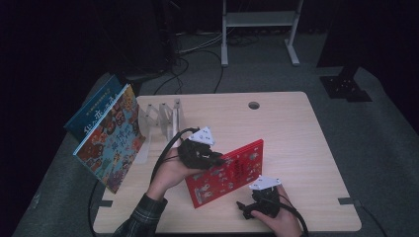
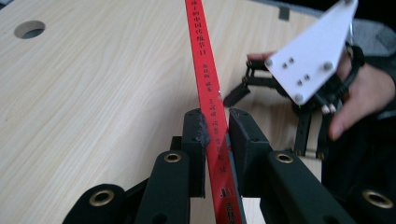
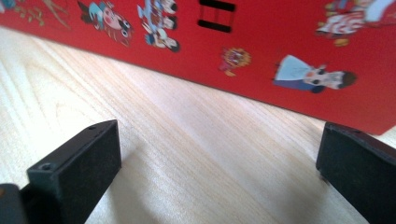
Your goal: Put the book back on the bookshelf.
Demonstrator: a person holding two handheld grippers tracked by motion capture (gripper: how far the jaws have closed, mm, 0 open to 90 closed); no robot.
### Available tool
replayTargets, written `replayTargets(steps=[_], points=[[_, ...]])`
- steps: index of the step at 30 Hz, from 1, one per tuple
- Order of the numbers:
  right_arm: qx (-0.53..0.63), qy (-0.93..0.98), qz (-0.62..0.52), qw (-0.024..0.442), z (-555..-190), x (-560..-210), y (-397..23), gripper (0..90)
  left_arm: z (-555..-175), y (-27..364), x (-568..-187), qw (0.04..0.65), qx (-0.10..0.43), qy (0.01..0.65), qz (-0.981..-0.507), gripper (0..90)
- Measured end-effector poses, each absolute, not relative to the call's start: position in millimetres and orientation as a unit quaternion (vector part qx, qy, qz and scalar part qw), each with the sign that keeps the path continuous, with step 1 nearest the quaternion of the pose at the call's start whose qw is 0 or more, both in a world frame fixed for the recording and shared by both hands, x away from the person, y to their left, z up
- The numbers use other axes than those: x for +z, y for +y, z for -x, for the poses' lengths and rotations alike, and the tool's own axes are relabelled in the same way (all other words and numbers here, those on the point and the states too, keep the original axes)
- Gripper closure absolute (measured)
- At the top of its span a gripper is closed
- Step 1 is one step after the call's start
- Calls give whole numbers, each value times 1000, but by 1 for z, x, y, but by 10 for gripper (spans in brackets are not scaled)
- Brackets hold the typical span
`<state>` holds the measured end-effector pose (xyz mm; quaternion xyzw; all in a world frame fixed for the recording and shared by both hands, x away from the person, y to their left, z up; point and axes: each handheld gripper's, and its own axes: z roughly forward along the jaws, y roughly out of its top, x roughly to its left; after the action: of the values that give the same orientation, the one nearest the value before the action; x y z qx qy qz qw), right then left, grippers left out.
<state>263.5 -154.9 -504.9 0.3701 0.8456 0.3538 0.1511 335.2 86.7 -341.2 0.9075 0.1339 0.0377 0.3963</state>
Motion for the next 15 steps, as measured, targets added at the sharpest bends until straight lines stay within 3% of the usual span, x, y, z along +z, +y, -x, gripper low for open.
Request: replayTargets(steps=[3, 8, 15], points=[[368, 840, -367, 155, -262, -503, -161, 146, -335, 89, -336, 376, 33, 117, -919, 784], [375, 838, -368, 143, -267, -500, -174, 151, -334, 91, -332, 358, 28, 97, -928, 800], [400, 829, -357, 160, -276, -489, -195, 166, -335, 97, -331, 356, 15, 79, -931, 799]])
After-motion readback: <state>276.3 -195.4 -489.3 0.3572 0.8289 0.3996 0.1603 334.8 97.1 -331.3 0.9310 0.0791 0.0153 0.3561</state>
